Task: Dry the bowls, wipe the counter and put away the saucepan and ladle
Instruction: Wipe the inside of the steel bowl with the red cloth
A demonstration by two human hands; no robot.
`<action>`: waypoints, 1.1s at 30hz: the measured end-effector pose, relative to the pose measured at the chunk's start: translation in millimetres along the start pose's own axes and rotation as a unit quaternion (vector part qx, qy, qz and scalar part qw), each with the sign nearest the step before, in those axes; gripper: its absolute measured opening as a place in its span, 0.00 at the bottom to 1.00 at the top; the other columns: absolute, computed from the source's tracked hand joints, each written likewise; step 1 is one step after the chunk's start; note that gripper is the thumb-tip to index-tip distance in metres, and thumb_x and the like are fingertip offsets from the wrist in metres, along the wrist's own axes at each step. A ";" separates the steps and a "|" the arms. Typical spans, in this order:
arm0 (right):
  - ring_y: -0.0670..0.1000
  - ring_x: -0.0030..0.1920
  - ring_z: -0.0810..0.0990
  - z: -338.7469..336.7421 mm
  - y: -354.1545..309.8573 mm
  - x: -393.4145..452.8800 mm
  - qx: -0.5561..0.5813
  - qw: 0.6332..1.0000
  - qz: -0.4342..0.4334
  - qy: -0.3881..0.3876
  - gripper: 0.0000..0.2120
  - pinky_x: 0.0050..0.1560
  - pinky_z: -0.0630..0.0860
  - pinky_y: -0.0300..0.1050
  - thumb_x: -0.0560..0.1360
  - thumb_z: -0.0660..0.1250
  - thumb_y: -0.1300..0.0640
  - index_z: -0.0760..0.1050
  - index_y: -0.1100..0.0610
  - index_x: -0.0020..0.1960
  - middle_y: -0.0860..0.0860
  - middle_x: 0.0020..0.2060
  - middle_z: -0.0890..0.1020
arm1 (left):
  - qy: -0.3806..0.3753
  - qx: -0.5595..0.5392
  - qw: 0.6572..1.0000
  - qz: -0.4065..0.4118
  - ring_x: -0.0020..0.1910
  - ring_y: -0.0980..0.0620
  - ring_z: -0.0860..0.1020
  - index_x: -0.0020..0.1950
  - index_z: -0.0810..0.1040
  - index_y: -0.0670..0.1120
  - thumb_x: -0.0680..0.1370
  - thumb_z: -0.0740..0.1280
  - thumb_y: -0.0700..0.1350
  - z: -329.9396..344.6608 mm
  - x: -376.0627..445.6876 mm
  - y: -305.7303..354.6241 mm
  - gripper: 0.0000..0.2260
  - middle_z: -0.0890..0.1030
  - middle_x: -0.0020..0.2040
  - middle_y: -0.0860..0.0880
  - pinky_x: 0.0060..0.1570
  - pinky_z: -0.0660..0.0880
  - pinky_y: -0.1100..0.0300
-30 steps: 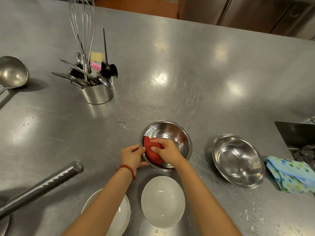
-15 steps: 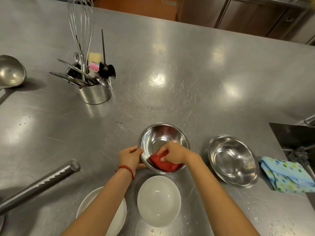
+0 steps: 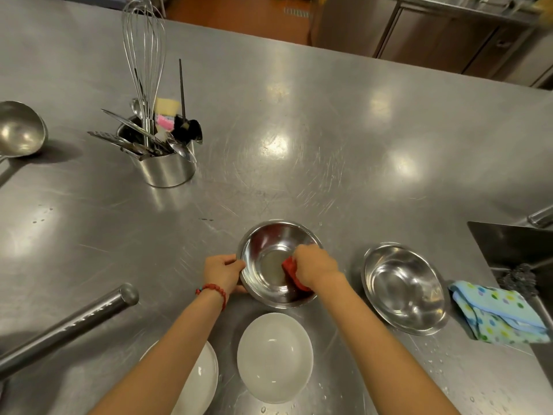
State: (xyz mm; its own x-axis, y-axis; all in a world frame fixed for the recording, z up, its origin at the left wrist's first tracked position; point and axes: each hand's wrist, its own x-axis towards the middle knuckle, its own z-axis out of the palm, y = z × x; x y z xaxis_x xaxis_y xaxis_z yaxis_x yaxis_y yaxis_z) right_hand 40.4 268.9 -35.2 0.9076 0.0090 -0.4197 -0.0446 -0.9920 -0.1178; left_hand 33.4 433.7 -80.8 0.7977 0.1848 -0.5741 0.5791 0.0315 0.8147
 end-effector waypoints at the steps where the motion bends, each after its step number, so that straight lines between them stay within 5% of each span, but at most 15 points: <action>1: 0.62 0.57 0.75 4.1 -3.2 -1.0 -0.031 0.999 0.016 0.037 0.12 0.54 0.73 0.52 0.77 0.59 0.59 0.75 0.63 0.56 0.62 0.55 0.78 | -0.001 0.008 1.000 0.007 0.26 0.45 0.76 0.38 0.78 0.32 0.73 0.64 0.31 1.3 1.3 -0.4 0.05 0.76 0.30 0.40 0.19 0.77 0.59; 5: 0.62 0.60 0.70 28.1 -11.0 1.6 -0.043 0.990 0.054 0.121 0.15 0.59 0.71 0.52 0.76 0.57 0.67 0.69 0.63 0.62 0.64 0.59 0.73 | 0.006 0.022 1.000 0.020 0.26 0.45 0.77 0.41 0.78 0.30 0.73 0.64 0.31 2.6 5.2 -2.6 0.05 0.76 0.34 0.38 0.22 0.79 0.56; 10: 0.60 0.61 0.71 41.4 -15.3 12.2 0.106 0.976 0.092 0.169 0.20 0.60 0.71 0.51 0.78 0.58 0.62 0.64 0.57 0.69 0.62 0.62 0.72 | 0.002 -0.001 1.000 0.014 0.31 0.45 0.76 0.38 0.76 0.36 0.73 0.64 0.31 1.9 2.4 -4.6 0.05 0.74 0.35 0.39 0.21 0.78 0.58; 14: 0.59 0.58 0.76 37.0 -27.9 22.7 0.323 0.929 0.091 0.156 0.19 0.61 0.70 0.50 0.76 0.63 0.60 0.70 0.53 0.66 0.59 0.59 0.78 | 0.005 -0.012 1.000 0.022 0.29 0.45 0.75 0.42 0.77 0.36 0.74 0.63 0.31 1.7 1.2 -3.5 0.04 0.74 0.36 0.38 0.20 0.77 0.60; 20: 0.55 0.62 0.75 33.6 -38.5 24.0 0.438 0.898 0.003 0.047 0.18 0.65 0.70 0.47 0.72 0.69 0.60 0.76 0.53 0.61 0.55 0.61 0.78 | 0.009 -0.023 1.000 0.017 0.30 0.45 0.77 0.39 0.77 0.35 0.75 0.63 0.32 4.1 1.8 -6.2 0.05 0.76 0.34 0.40 0.20 0.77 0.60; 25: 0.51 0.56 0.78 40.6 -39.0 17.5 0.493 0.854 -0.028 0.162 0.18 0.59 0.74 0.43 0.71 0.69 0.62 0.77 0.51 0.59 0.54 0.57 0.80 | 0.009 -0.014 0.999 0.030 0.32 0.45 0.76 0.40 0.77 0.36 0.74 0.64 0.31 5.2 4.5 -7.8 0.04 0.76 0.36 0.38 0.20 0.77 0.60; 28: 0.53 0.57 0.76 39.7 -45.5 20.6 0.418 0.883 -0.103 0.189 0.17 0.57 0.69 0.34 0.72 0.68 0.63 0.77 0.54 0.60 0.56 0.58 0.79 | 0.014 0.009 0.998 0.053 0.32 0.45 0.74 0.33 0.77 0.36 0.73 0.65 0.32 7.7 3.3 -10.7 0.09 0.76 0.33 0.39 0.29 0.80 0.49; 33: 0.57 0.62 0.71 36.1 -41.6 28.6 0.296 0.931 -0.070 0.200 0.18 0.62 0.70 0.49 0.78 0.59 0.57 0.69 0.52 0.67 0.58 0.64 0.71 | 0.016 0.025 0.998 0.047 0.34 0.42 0.76 0.37 0.77 0.30 0.72 0.65 0.32 6.9 2.7 -14.9 0.06 0.78 0.34 0.35 0.37 0.80 0.40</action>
State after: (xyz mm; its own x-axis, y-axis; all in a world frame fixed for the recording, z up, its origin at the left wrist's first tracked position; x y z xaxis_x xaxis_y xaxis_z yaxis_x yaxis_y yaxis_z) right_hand 53.1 315.0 -74.8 0.9994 -0.0329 -0.0085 -0.0301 -0.7403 -0.6716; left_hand 28.1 427.0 -95.0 0.8430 0.2167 -0.4923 0.5109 -0.0364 0.8589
